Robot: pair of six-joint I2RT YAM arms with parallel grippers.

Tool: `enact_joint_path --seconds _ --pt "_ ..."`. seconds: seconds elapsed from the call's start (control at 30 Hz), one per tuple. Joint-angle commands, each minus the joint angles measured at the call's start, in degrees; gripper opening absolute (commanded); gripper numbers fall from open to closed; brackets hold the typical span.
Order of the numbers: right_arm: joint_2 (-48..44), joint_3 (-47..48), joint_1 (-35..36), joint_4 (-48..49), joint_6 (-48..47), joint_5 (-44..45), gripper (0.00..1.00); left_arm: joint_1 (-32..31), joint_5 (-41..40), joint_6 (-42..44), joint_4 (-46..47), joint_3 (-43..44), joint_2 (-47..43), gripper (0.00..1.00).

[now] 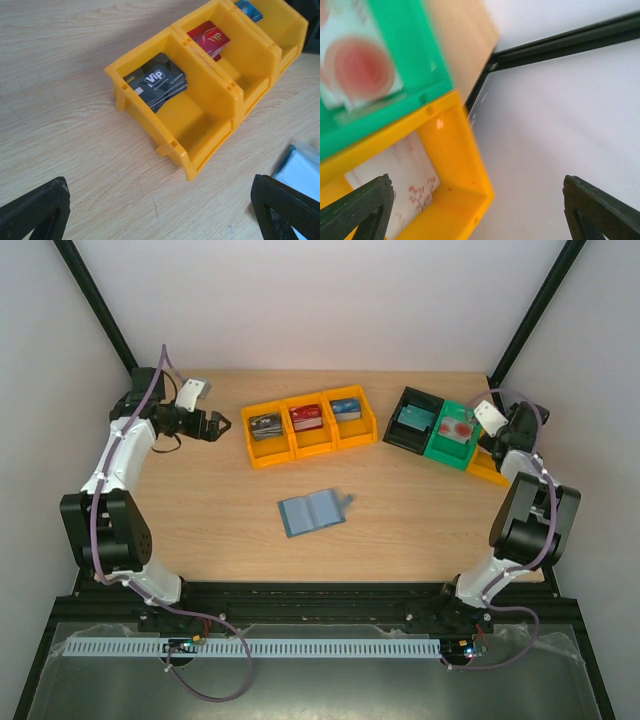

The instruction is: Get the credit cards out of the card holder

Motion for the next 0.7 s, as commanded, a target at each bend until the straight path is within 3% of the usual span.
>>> enact_joint_path --seconds 0.0,0.07,0.1,0.23,0.3,0.4,0.47,0.5,0.6,0.67 --pt "-7.6 -6.17 0.25 14.21 29.55 -8.79 0.9 0.41 4.36 1.11 -0.21 -1.06 -3.14 0.99" --pt "-9.62 -10.43 0.76 25.49 48.43 -5.14 0.91 0.37 4.16 0.98 0.12 -0.93 -3.77 0.99" --pt "-9.99 -9.98 0.91 25.96 57.43 -1.68 0.91 0.41 3.82 0.92 0.38 -0.97 -4.28 0.99" --pt "-7.84 2.46 0.9 6.7 84.94 16.44 0.79 0.8 3.8 1.35 0.74 -2.52 -6.98 0.99" --pt "-6.84 5.81 0.95 -1.48 91.63 17.59 0.75 1.3 3.51 1.29 1.25 -4.02 -8.01 0.99" --pt "-9.49 2.82 1.64 -1.76 98.75 12.78 0.75 2.36 1.98 -0.19 2.68 -7.09 -9.21 0.99" --pt "-12.86 -1.65 2.7 1.77 102.07 9.83 0.85 4.01 1.01 -3.33 6.34 -10.74 -10.45 0.99" --pt "-14.76 -4.29 3.33 3.82 103.39 8.0 0.97 5.19 -0.81 -7.49 10.32 -13.82 -11.34 1.0" --pt "-19.83 -12.21 4.61 12.21 105.56 3.45 0.99 8.37 -8.01 -20.63 32.2 -26.81 -15.23 0.99" --pt "-23.02 -18.31 5.76 19.98 105.42 3.04 0.99 8.44 -14.06 -22.03 44.4 -35.3 -17.43 0.99"
